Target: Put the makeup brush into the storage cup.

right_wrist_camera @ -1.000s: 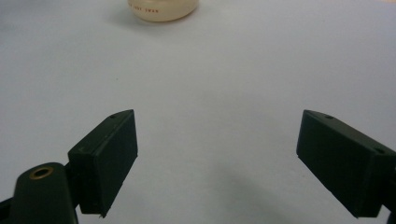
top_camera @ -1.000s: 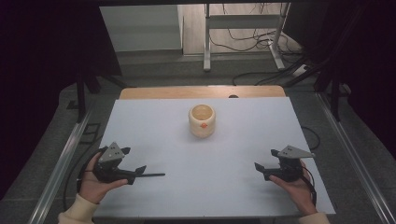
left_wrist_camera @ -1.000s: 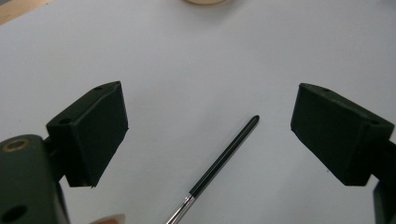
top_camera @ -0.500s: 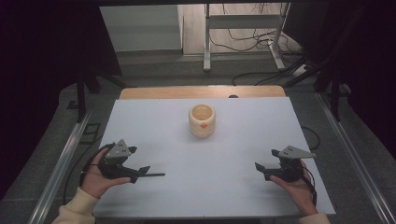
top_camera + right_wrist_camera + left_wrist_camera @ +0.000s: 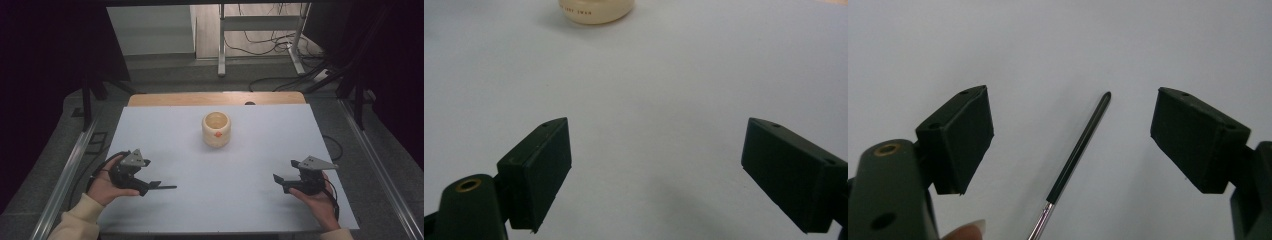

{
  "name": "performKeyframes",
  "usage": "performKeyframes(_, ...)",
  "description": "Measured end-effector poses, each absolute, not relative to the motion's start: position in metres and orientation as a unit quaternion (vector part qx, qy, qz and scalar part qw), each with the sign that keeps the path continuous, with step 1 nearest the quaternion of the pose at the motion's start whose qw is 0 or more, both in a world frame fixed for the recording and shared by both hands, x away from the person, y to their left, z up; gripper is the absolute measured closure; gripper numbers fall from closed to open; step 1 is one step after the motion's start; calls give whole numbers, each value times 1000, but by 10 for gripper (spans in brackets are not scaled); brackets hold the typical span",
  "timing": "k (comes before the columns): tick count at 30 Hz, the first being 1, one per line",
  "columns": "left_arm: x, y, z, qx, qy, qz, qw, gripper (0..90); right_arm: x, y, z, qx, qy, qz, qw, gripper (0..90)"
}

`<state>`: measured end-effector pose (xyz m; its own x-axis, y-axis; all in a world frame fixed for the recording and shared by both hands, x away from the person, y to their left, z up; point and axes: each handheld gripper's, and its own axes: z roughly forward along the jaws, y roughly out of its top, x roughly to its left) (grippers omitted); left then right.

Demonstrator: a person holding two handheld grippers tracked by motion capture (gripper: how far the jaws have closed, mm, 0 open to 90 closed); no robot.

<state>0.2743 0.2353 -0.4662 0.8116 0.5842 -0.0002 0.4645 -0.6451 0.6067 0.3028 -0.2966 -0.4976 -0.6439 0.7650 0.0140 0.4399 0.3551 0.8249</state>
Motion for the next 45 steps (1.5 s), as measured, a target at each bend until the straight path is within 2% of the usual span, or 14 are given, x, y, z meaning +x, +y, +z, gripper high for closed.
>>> performKeyframes(26, 277, 246, -492, 923, 291, 62, 243, 239, 303, -296, -497, 379, 799, 424, 193, 132)
performKeyframes(45, 279, 252, -505, 944, 256, 41, 204, 263, 303, -295, -498, 377, 802, 422, 194, 132)
